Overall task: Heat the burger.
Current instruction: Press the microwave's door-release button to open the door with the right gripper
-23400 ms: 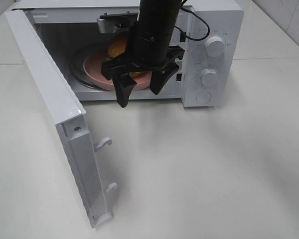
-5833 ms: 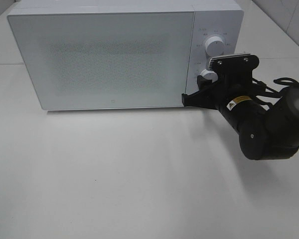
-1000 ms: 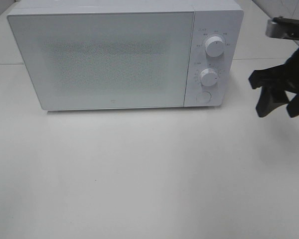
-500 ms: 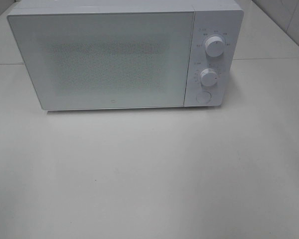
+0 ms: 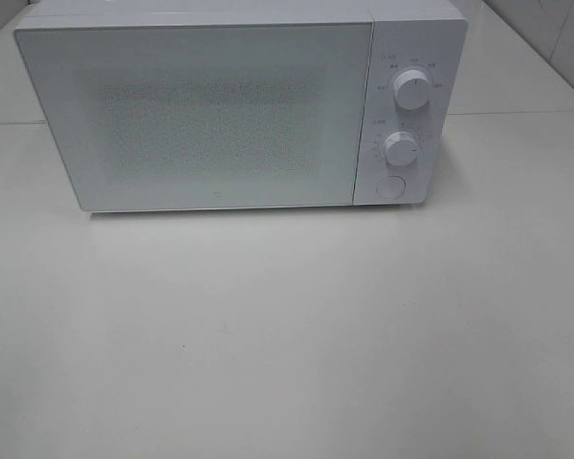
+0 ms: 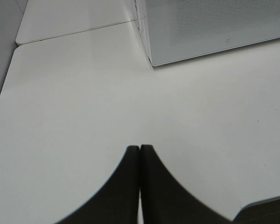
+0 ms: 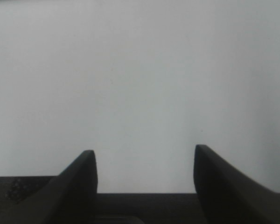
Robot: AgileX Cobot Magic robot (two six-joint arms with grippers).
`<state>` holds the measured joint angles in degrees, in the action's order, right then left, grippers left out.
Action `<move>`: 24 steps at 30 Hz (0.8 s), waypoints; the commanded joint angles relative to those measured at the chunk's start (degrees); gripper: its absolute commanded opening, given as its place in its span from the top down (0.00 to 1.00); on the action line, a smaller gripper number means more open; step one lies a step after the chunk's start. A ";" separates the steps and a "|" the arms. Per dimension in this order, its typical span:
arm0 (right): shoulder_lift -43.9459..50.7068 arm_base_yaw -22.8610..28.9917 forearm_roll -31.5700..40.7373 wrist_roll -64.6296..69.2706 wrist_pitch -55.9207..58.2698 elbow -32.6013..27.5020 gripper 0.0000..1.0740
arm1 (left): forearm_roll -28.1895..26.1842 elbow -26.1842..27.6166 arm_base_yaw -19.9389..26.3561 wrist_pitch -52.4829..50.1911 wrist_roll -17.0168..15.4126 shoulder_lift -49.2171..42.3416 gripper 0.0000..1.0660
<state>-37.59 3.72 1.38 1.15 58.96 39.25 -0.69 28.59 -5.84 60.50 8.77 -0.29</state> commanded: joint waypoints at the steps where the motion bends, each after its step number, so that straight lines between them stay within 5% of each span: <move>1: 7.10 -0.40 -1.72 0.11 0.00 -6.02 0.47 | -0.17 -0.06 0.17 -0.92 -0.46 -1.26 1.00; 24: 39.42 -0.40 -1.38 -1.60 -1.60 -10.66 0.47 | -0.11 -0.06 0.17 -0.92 -0.80 -1.26 1.00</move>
<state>-0.11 3.72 0.00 0.69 57.81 28.88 -0.69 28.59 -5.84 60.50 8.54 -0.29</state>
